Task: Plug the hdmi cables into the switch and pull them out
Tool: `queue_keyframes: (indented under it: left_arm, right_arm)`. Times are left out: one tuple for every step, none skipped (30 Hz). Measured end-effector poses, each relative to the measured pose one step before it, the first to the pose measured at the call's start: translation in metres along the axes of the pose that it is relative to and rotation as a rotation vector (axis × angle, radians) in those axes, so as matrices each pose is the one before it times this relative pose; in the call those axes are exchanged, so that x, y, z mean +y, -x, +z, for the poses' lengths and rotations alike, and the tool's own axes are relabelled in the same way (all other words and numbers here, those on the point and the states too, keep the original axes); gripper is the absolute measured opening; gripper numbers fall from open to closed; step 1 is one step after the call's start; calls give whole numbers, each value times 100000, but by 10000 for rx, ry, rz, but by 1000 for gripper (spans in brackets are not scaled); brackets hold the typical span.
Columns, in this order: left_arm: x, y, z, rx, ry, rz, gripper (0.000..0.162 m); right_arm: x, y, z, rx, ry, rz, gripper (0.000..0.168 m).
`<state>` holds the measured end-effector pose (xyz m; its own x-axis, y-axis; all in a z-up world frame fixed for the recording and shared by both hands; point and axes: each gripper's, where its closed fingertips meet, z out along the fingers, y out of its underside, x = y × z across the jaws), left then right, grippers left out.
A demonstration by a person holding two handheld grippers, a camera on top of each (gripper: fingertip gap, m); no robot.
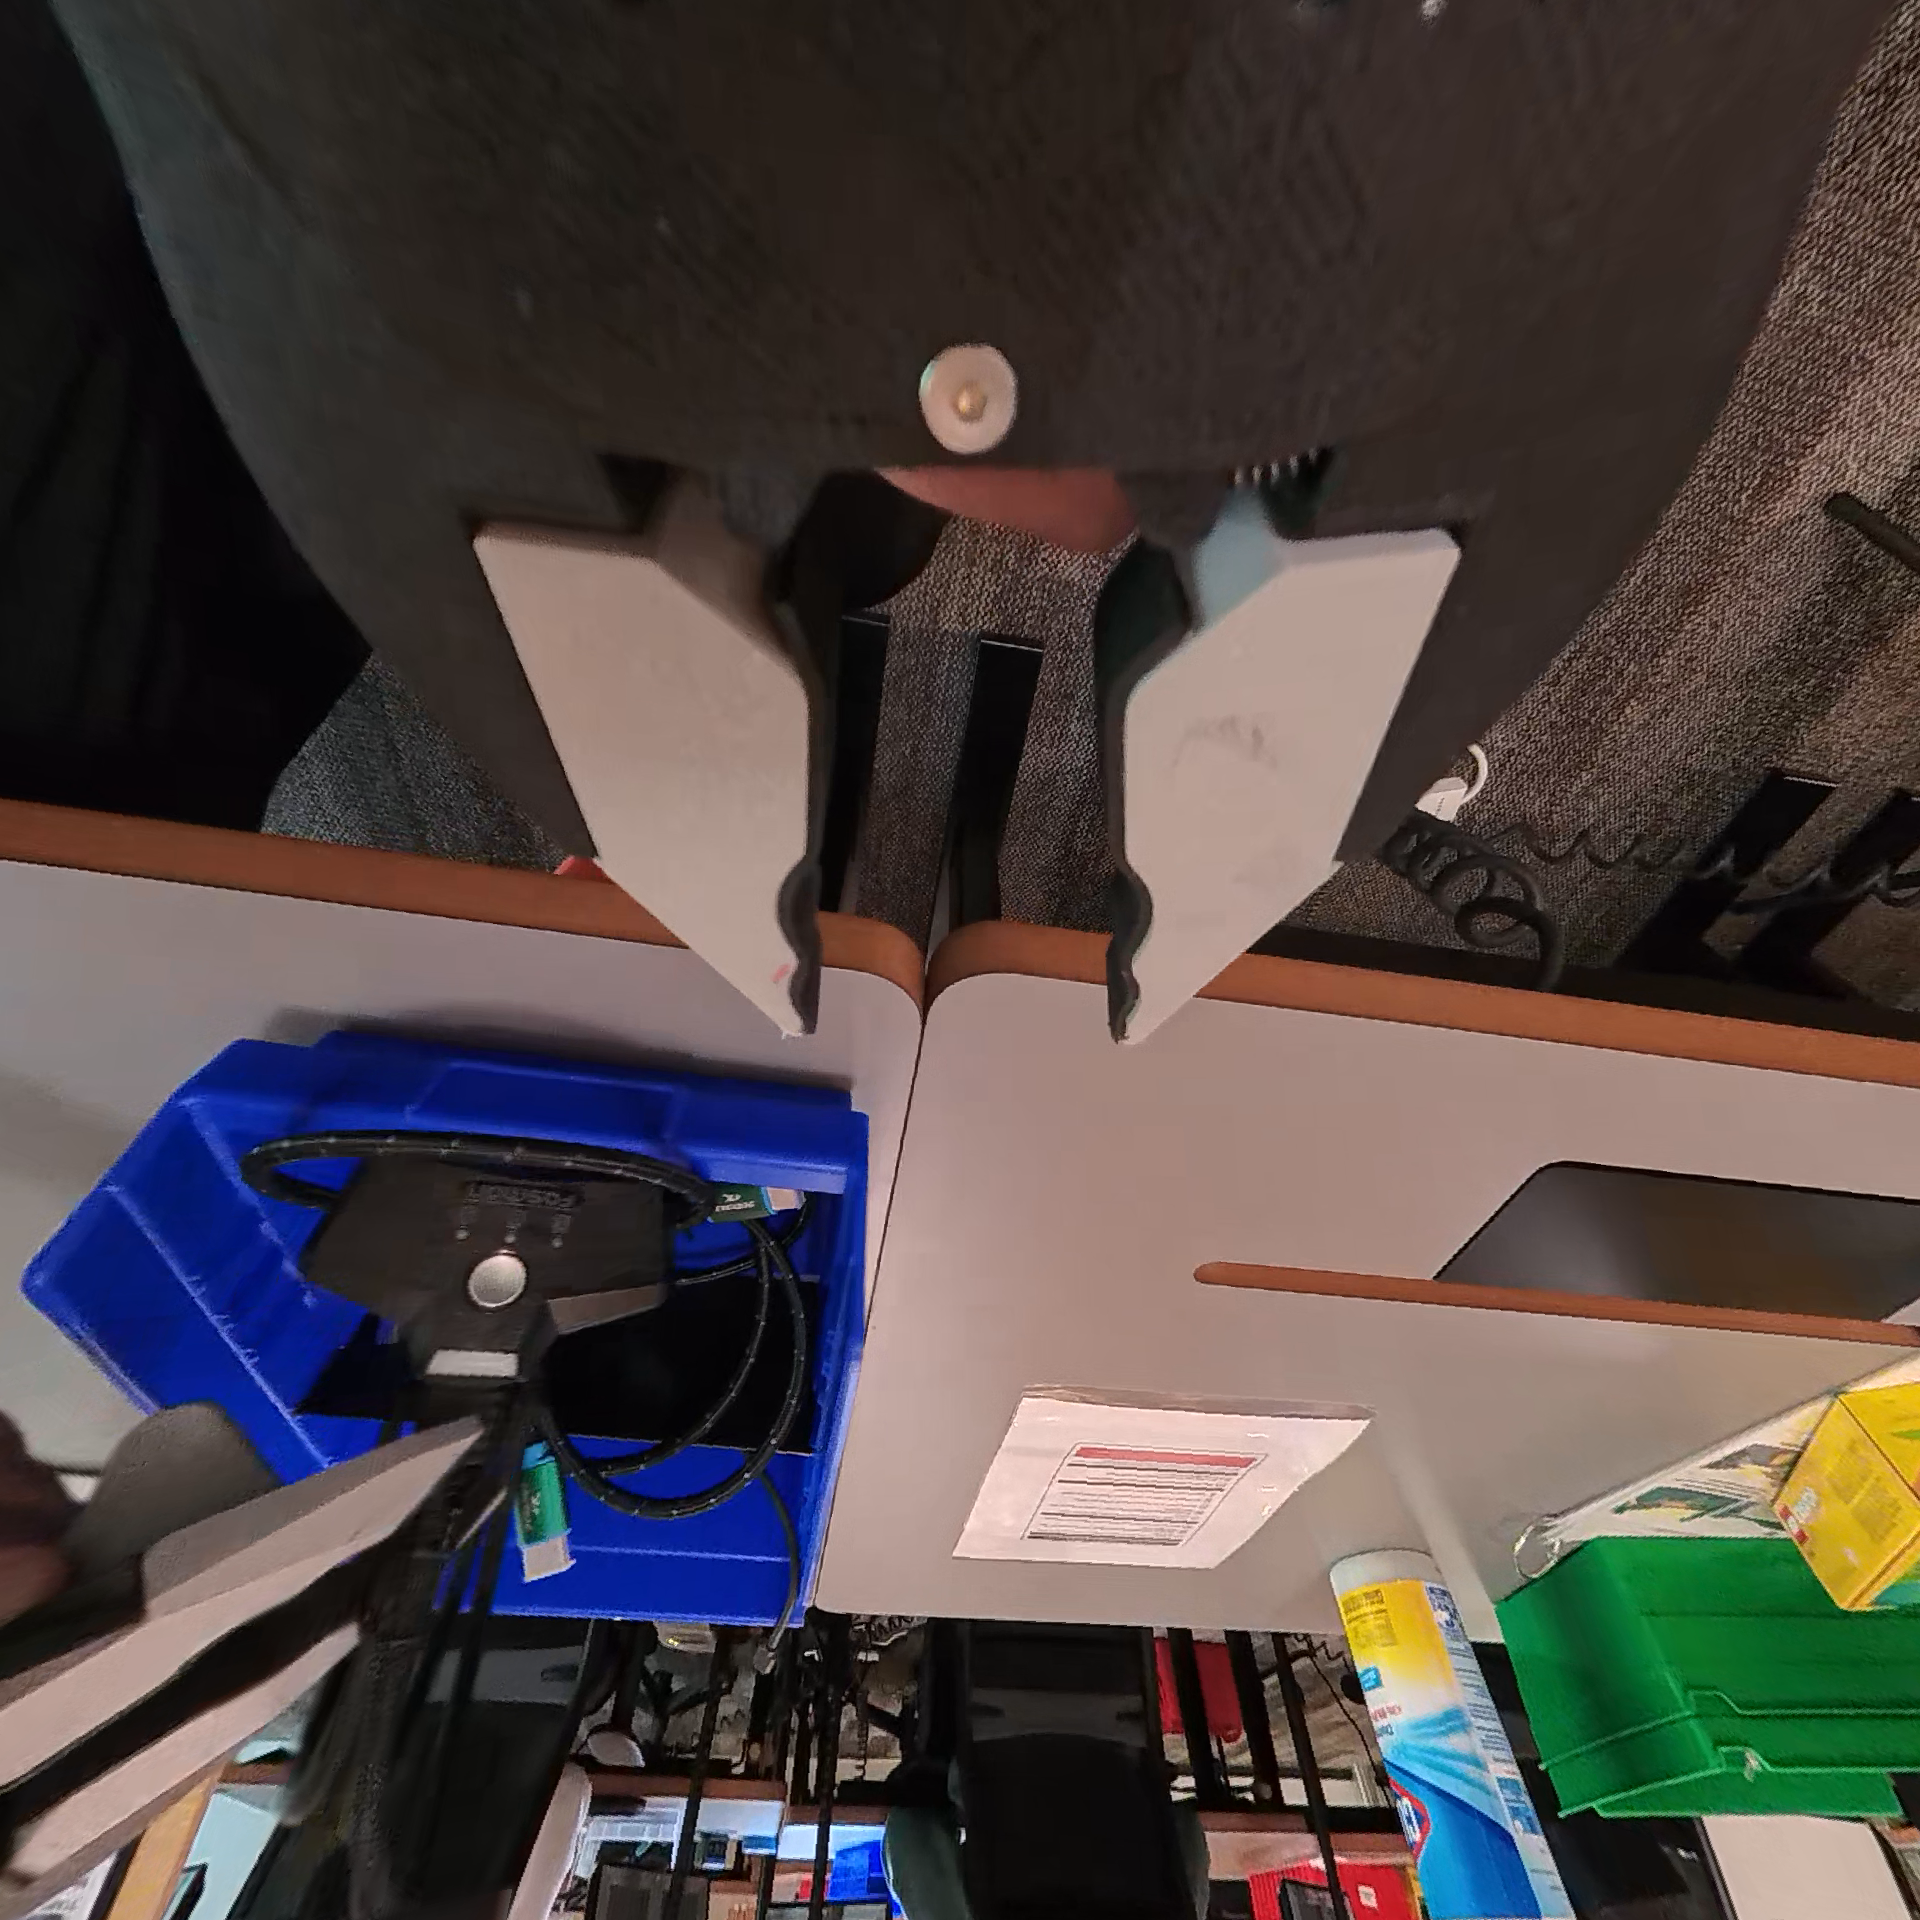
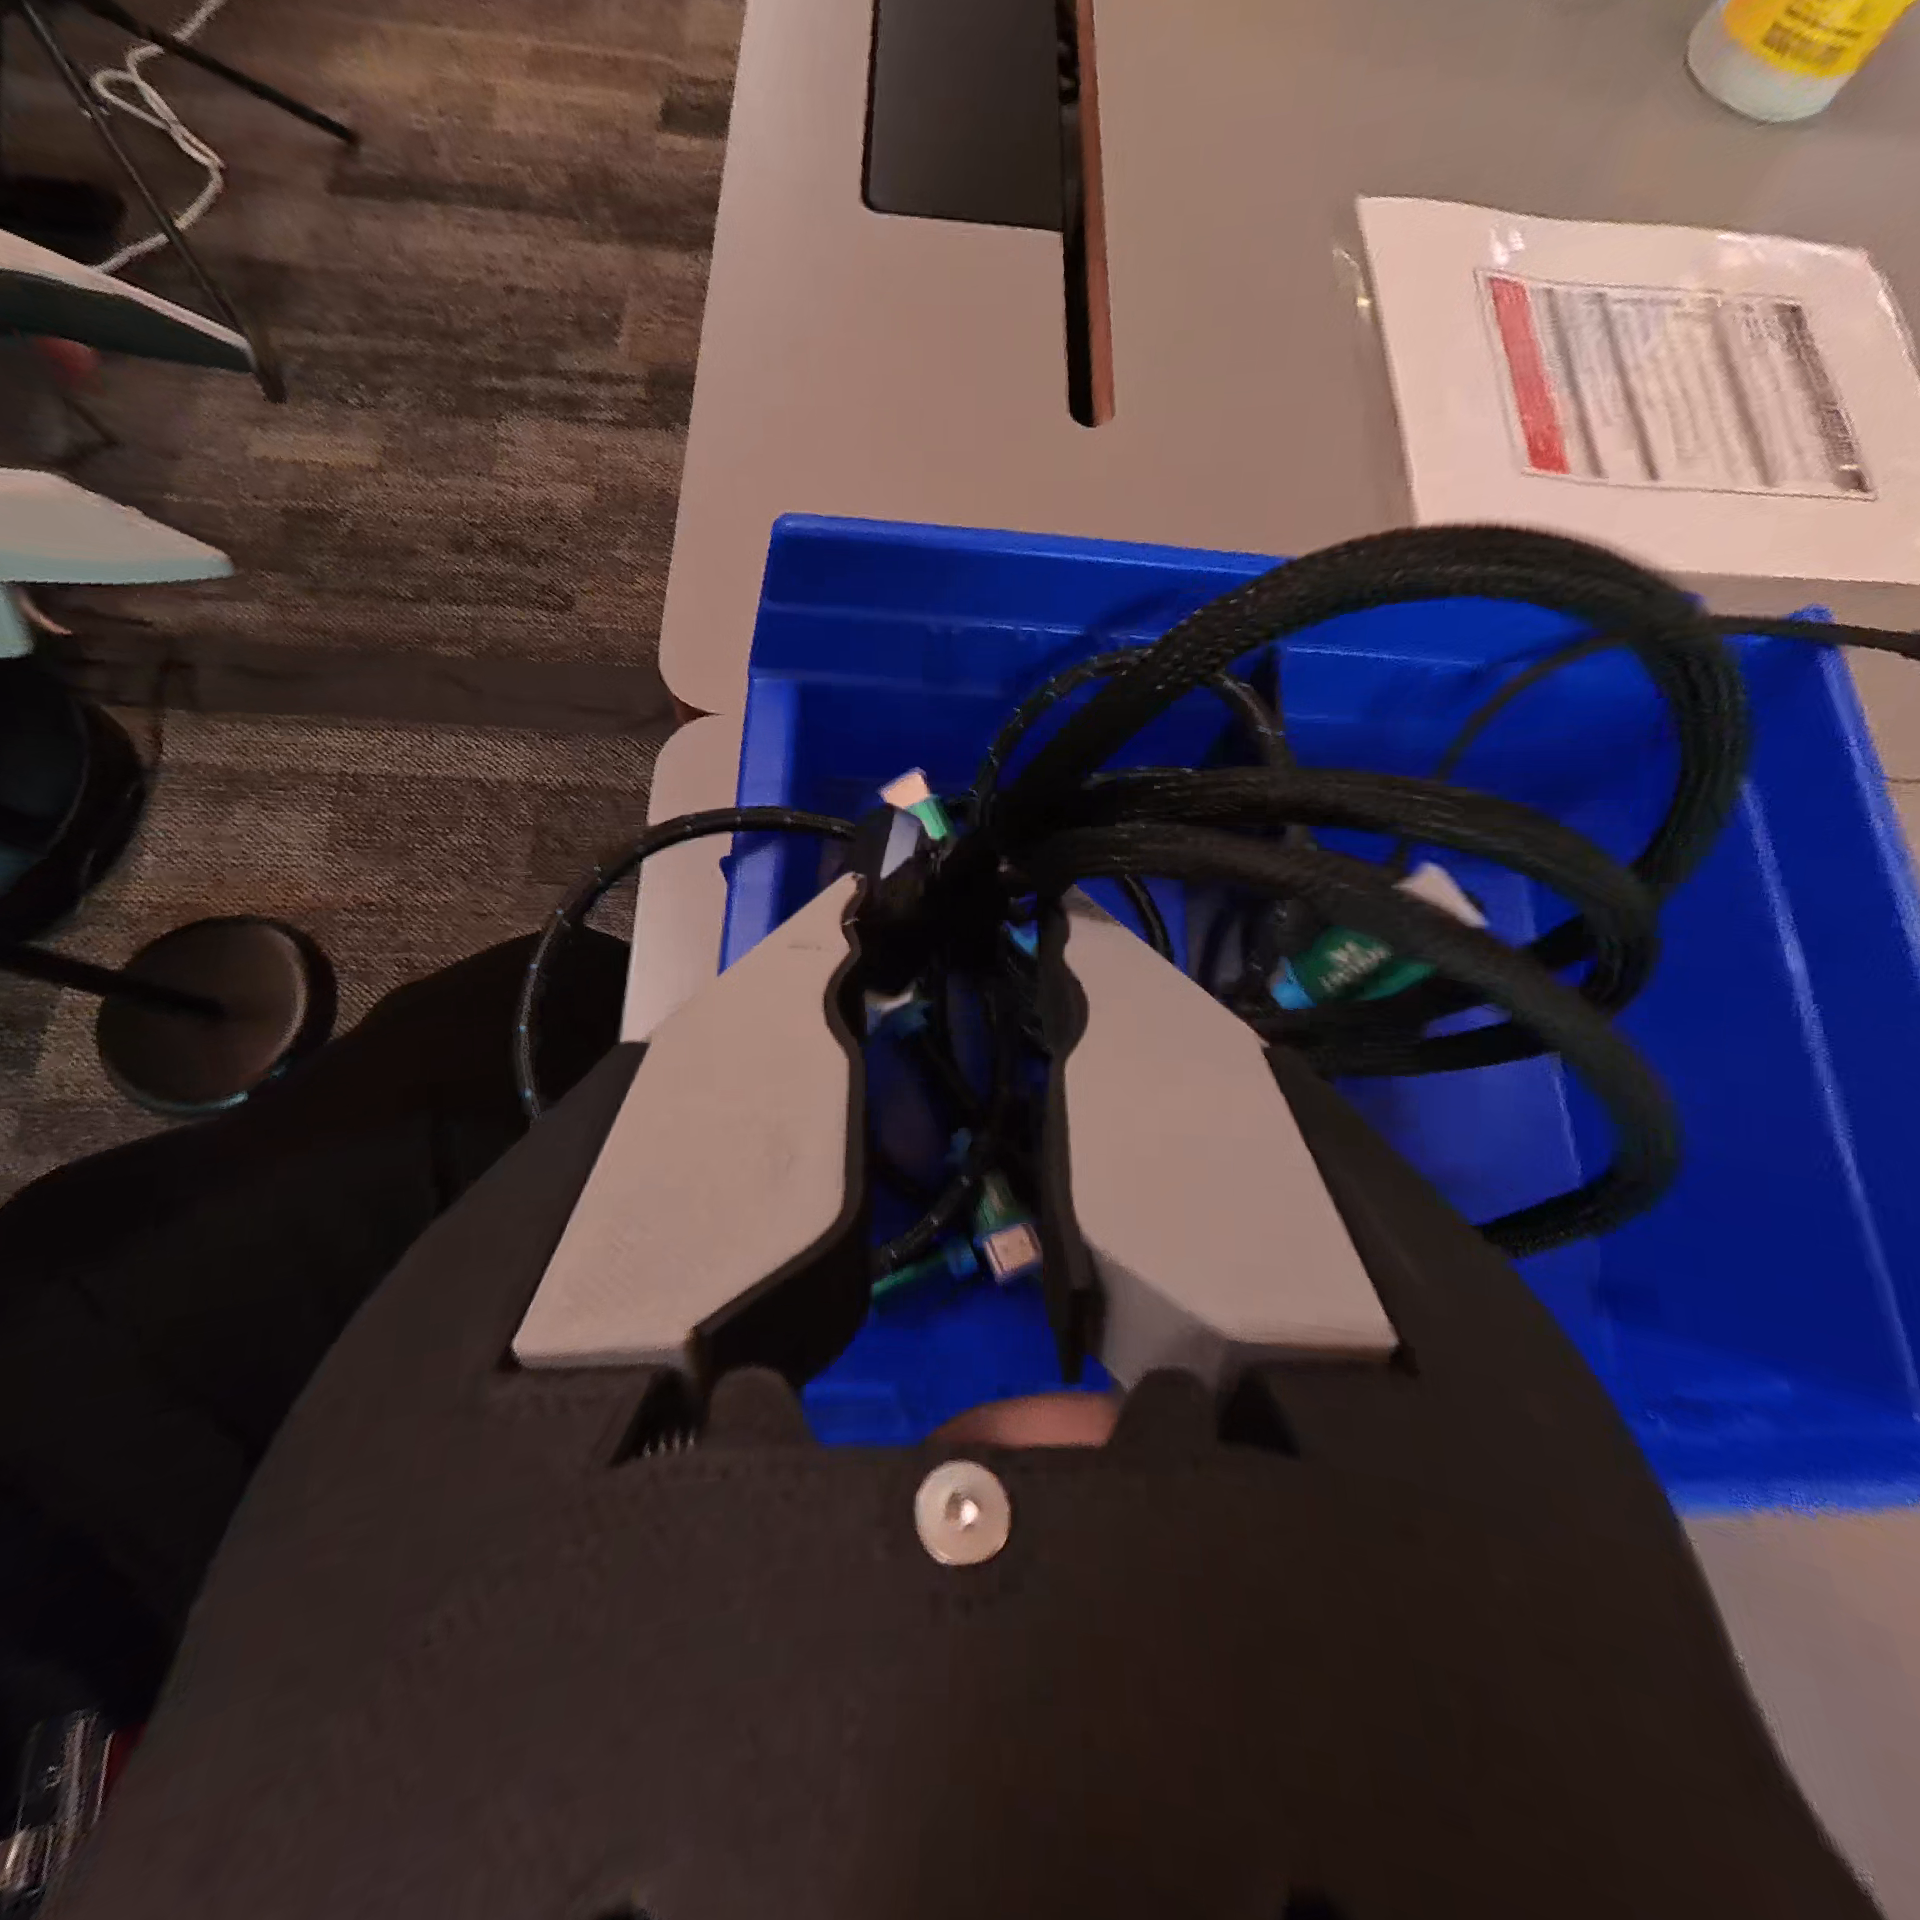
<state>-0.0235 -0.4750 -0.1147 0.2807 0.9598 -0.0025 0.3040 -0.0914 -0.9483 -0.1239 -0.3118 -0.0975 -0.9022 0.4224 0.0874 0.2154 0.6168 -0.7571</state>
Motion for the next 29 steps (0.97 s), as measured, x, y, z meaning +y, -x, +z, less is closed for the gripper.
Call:
queue_keyframes:
  left_arm:
    - [-11,-23,45,30,-6,-33,54]
    - [1,-38,28,34,0,-11,54]
    - [5,-39,19,17,10,11,54]
    - [-45,-18,-20,5,-8,20,54]
    - [-126,-27,-46,9,-40,0,55]
    - [-183,-51,-69,25,-59,-22,55]
    - [-174,-47,-58,23,-56,-23,55]
    - [-164,-46,-62,8,-50,-5,55]
    - [-140,-73,-47,3,-43,15,55]
    - [-132,-79,-13,-1,-36,26,55]
    - [-147,-68,2,-29,-44,27,54]
    - [-259,3,19,-82,-90,21,52]
    - [-312,8,8,-99,-118,19,49]
    - [-374,45,10,-136,-143,13,45]
    - [-443,60,-5,-150,-183,20,38]
    - [-507,43,3,-151,-222,11,25]
    - [-522,64,50,-168,-233,-26,11]
    - [-508,-141,111,-64,-234,-38,0]
    - [-461,-411,218,70,-191,-81,0]
    - [-335,-643,293,162,-96,-79,0]
    - [-346,-767,329,133,-82,-7,0]
    - [-397,-869,350,84,-92,79,0]
    - [-405,-1033,353,89,-72,139,0]
    - [-397,-1295,361,156,-55,152,0]
    - [-392,-1601,378,274,-59,165,0]
    - [-374,-1836,429,326,-47,142,0]
    - [-272,-2034,501,366,7,99,0]
    - [-153,-2197,615,393,59,88,0]
    - [-34,-2267,746,377,91,61,0]
  right_arm:
    - [77,-499,-755,274,87,4,32]
    - [51,-455,-870,216,30,0,30]
    - [9,-278,-930,60,-42,33,30]
    - [-22,-162,-944,-55,-72,90,30]
    - [-65,-142,-956,-92,-115,124,30]
    - [-64,-134,-944,-87,-138,105,30]
    - [39,-108,-911,-88,-78,72,26]
    - [-42,-263,-876,53,-137,64,29]
    - [-184,-417,-870,178,-228,59,28]
    - [-213,-325,-820,142,-243,77,28]
    - [-171,-46,-718,8,-204,88,27]
    - [-165,185,-625,-80,-178,88,28]
    - [-134,349,-526,-104,-177,40,28]
    - [-50,387,-466,-79,-183,0,27]
    - [127,329,-403,-17,-187,-8,27]
    - [308,214,-321,70,-196,-56,27]
    - [552,41,-272,174,-145,-111,27]
    - [790,-160,-228,300,-39,-112,27]
    - [1005,-296,-240,401,85,-57,28]
    - [1089,-193,-285,361,138,-35,27]
    - [1034,-17,-403,266,117,-50,27]
    - [894,7,-555,260,45,-38,27]
    - [763,-72,-697,307,-24,-19,27]
    - [664,-50,-810,287,-54,-22,27]
    - [596,-49,-907,253,-63,-17,27]
    - [472,-53,-986,241,-102,12,27]
    - [341,-20,-1062,197,-144,39,27]
    - [226,72,-1109,127,-156,67,27]
    - [82,152,-1169,86,-190,65,27]
